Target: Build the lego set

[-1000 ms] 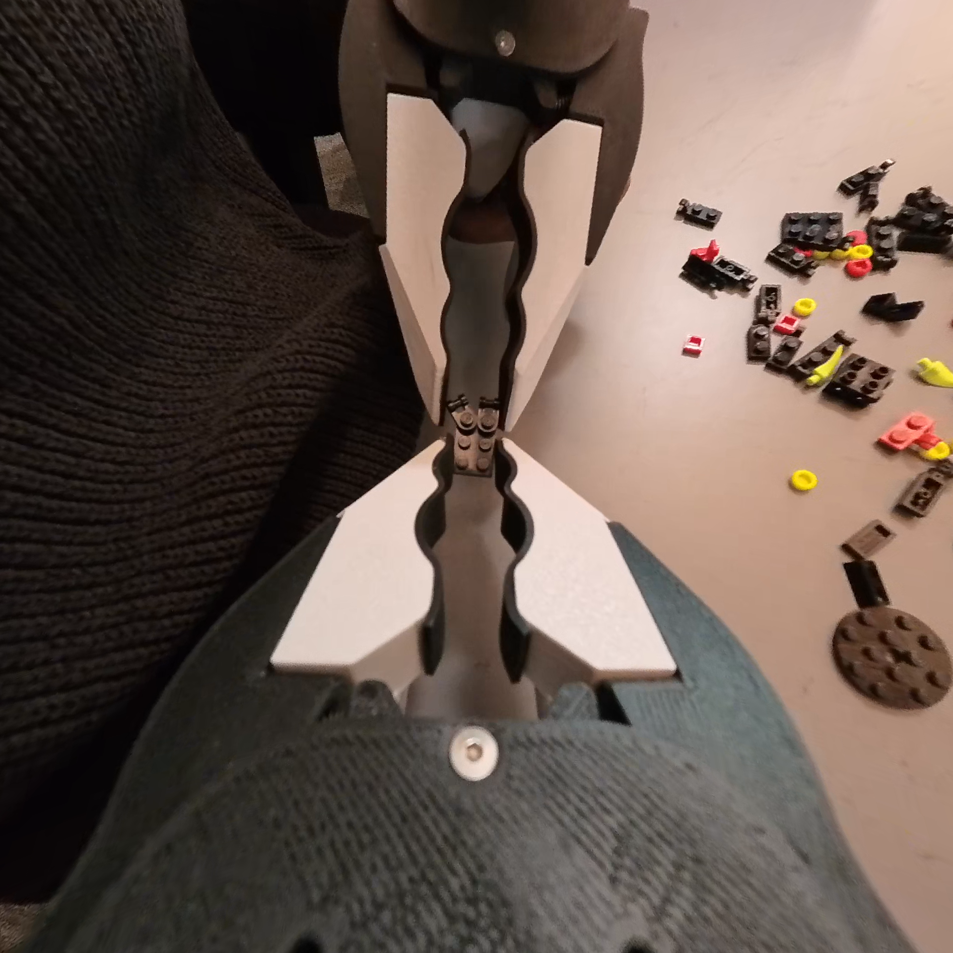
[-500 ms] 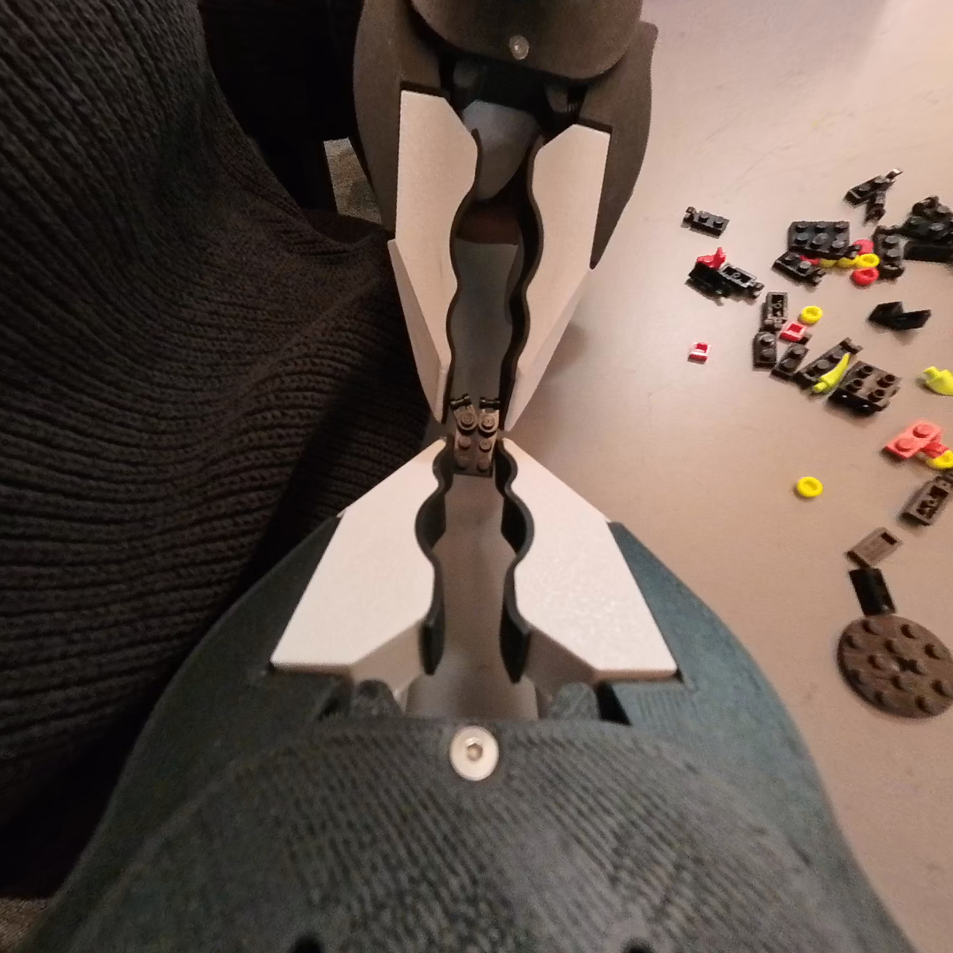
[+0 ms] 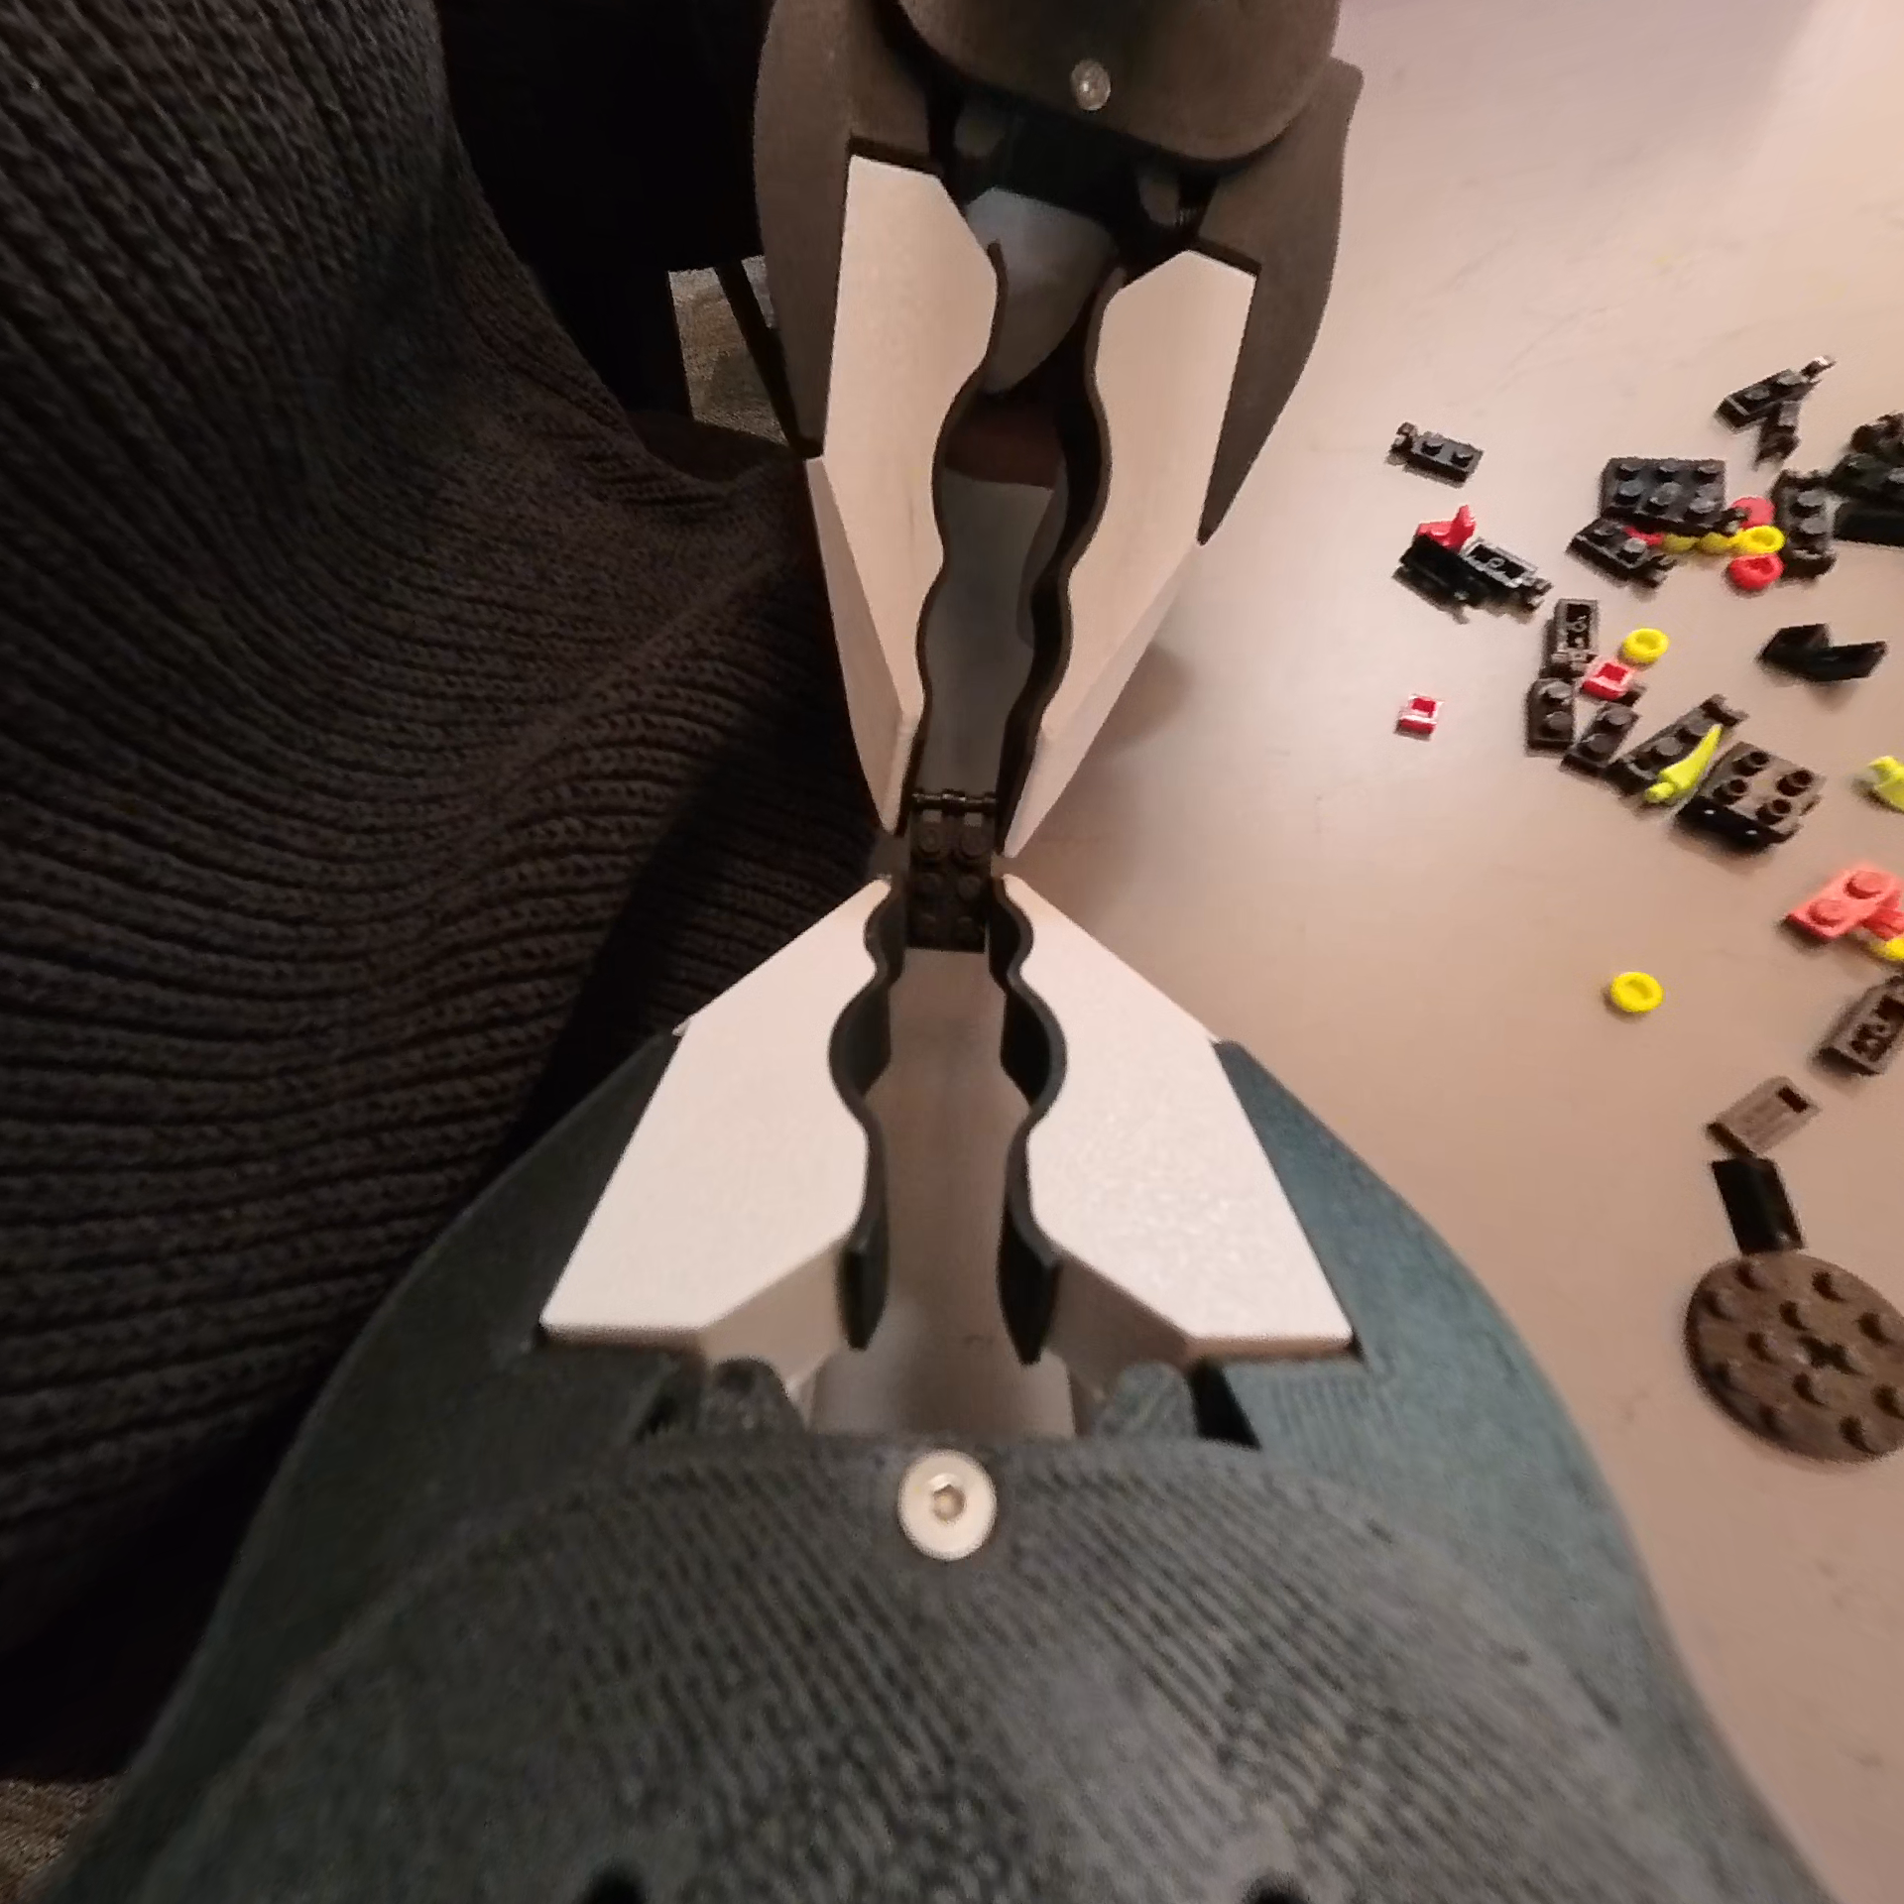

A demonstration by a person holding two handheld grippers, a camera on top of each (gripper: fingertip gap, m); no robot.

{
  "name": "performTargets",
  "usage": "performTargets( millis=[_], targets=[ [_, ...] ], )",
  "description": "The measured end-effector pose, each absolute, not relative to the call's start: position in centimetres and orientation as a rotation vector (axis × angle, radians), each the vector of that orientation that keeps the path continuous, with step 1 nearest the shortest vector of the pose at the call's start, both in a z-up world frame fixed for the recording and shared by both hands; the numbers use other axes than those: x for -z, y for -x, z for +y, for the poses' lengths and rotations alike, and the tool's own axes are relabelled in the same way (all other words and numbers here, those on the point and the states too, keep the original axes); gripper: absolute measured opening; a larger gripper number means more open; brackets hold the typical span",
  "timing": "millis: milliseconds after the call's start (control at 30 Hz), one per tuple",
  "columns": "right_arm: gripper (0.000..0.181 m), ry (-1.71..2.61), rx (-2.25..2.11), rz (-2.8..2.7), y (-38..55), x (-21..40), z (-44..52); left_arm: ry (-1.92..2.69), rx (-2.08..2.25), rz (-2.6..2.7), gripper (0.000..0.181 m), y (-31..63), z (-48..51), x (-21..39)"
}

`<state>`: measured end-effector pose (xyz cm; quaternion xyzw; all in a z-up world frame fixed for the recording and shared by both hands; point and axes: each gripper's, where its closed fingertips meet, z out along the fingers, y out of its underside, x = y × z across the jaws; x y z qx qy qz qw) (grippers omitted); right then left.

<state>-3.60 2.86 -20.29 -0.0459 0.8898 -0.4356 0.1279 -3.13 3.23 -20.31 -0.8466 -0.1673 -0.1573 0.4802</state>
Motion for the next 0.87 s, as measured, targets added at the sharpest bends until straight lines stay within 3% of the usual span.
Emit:
performTargets(
  millis=[867],
  targets=[
    [0.014, 0.08, 1.248, 2.635, 4.2, 20.8, 2.8, 2.095, 0.294, -0.421, 0.022, 4.2, 3.1, 20.9]
  ],
)
